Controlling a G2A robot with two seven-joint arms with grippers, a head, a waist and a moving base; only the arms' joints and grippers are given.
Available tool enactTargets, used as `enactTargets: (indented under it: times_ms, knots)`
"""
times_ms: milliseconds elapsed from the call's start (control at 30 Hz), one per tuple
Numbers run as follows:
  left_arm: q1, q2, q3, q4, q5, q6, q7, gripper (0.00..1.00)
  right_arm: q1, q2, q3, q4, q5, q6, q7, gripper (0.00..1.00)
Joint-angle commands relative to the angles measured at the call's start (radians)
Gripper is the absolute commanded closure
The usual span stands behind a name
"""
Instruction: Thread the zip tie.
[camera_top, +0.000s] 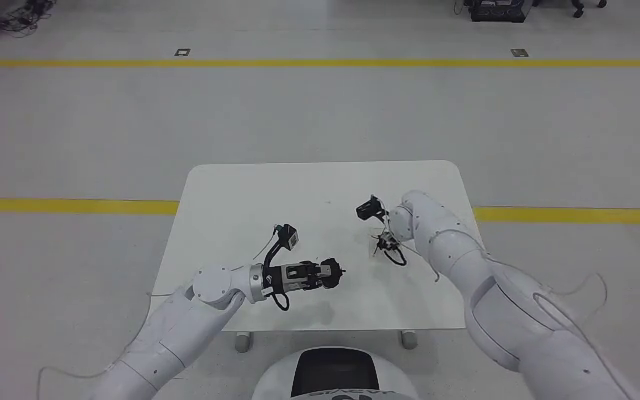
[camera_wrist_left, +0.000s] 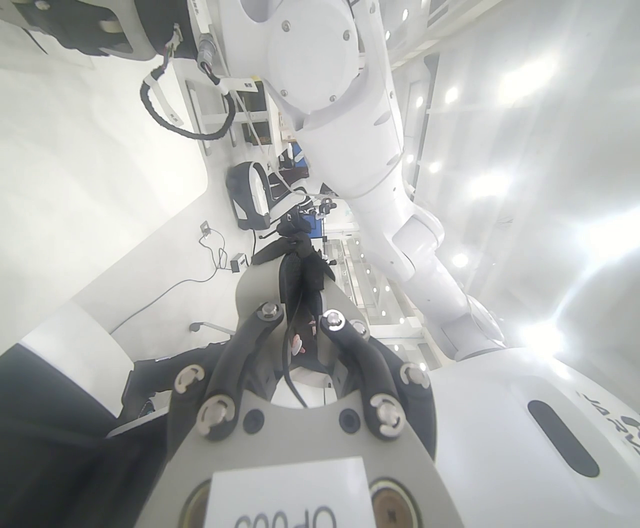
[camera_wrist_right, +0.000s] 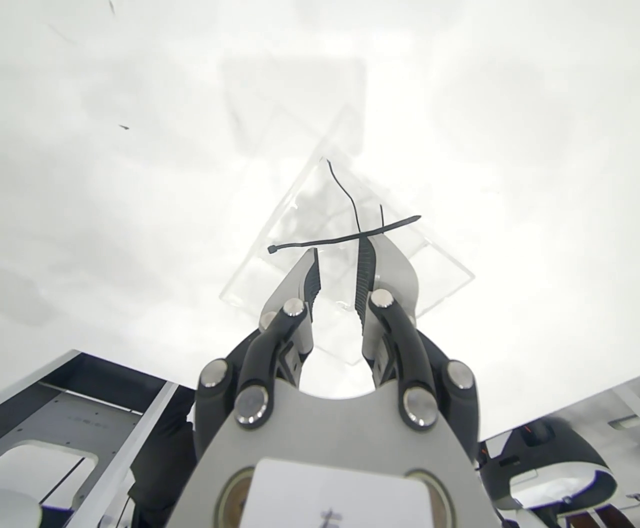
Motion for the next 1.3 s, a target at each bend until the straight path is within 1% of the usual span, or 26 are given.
enactTargets:
  times_ms: [0, 167, 367, 633, 800, 900, 1100, 1267]
  knots:
    - [0.0, 0.0, 0.0, 0.0, 0.0, 0.0, 0.0, 1.0, 0.002, -0.006, -0.004, 0.009, -0.012, 0.006, -0.009, 0.82]
    - [0.0, 0.0, 0.0, 0.0, 0.0, 0.0, 0.0, 1.0, 0.003, -0.024, -0.018, 0.027, -0.047, 0.023, -0.026, 0.81]
    - [0.0, 0.0, 0.0, 0.0, 0.0, 0.0, 0.0, 1.0, 0.007, -0.042, -0.02, 0.06, -0.055, 0.029, -0.027, 0.8]
    - [0.0, 0.0, 0.0, 0.0, 0.0, 0.0, 0.0, 1.0, 0.016, -0.063, -0.014, 0.107, -0.053, 0.026, -0.032, 0.84]
    - [0.0, 0.0, 0.0, 0.0, 0.0, 0.0, 0.0, 1.0, 0.02, -0.073, -0.01, 0.128, -0.05, 0.019, -0.027, 0.83]
    - [0.0, 0.0, 0.0, 0.0, 0.0, 0.0, 0.0, 1.0, 0.022, -0.078, -0.006, 0.137, -0.046, 0.004, -0.026, 0.82]
    - [0.0, 0.0, 0.0, 0.0, 0.0, 0.0, 0.0, 1.0, 0.026, -0.085, -0.01, 0.144, -0.075, 0.029, -0.06, 0.83]
    - [0.0, 0.0, 0.0, 0.0, 0.0, 0.0, 0.0, 1.0, 0.025, -0.091, -0.011, 0.147, -0.09, 0.043, -0.057, 0.84]
